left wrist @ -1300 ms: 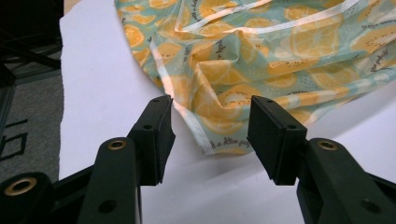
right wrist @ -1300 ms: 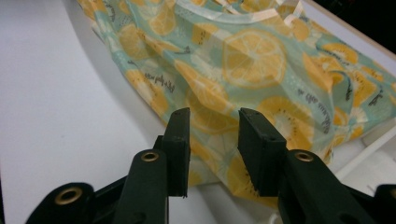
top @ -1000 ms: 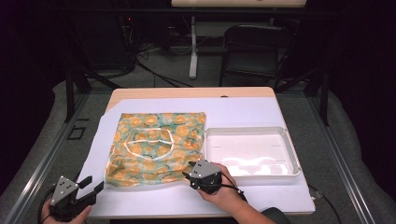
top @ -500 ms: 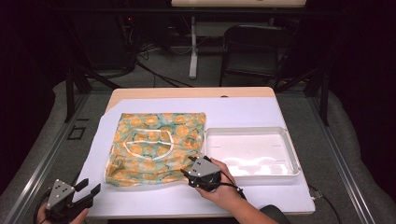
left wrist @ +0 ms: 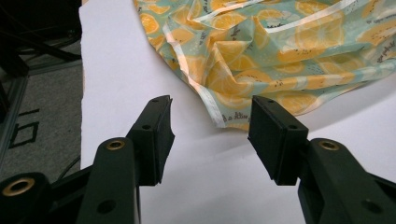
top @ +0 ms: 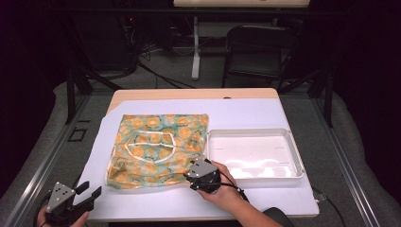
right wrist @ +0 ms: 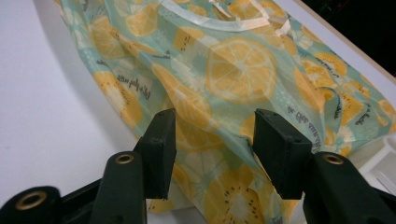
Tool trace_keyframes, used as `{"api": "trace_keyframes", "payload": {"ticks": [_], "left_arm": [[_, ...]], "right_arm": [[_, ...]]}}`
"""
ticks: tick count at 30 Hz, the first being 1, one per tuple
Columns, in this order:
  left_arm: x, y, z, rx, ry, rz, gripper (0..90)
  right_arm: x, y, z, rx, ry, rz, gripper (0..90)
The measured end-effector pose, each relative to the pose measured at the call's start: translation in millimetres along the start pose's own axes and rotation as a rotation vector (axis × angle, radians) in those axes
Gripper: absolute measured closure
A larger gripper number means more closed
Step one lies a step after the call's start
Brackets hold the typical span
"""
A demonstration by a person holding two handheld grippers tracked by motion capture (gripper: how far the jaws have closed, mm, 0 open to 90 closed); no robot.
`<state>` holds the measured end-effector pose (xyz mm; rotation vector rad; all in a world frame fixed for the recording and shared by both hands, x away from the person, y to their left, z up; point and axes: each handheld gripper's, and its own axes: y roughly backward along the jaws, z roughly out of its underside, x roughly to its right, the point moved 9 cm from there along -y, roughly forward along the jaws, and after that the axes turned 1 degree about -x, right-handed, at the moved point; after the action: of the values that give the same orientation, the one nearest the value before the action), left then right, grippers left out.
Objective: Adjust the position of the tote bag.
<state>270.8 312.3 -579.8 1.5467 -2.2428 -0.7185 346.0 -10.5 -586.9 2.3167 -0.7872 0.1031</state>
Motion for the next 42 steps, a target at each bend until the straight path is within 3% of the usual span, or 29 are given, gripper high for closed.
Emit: {"api": "trace_keyframes", "payload": {"ticks": [13,30,38,42], "left_arm": [[0.7,0.1,-0.2,0.001,-0.002,0.002,48.4],[3.0,-1.2,-0.6,-0.001,-0.002,0.002,48.3],[7.4,-3.1,-3.7,0.005,0.001,0.017,48.7],[17.7,-6.7,-10.6,0.018,-0.02,0.039,49.0]], "right_arm": [[-9.4,-4.8,5.4,-0.052,0.04,-0.037,63.7],[-10.3,-4.0,3.9,-0.052,0.031,-0.051,86.1],[-10.2,-1.7,-0.2,-0.032,0.024,-0.045,89.3],[-9.4,1.0,-3.8,-0.018,0.02,-0.041,89.8]]}}
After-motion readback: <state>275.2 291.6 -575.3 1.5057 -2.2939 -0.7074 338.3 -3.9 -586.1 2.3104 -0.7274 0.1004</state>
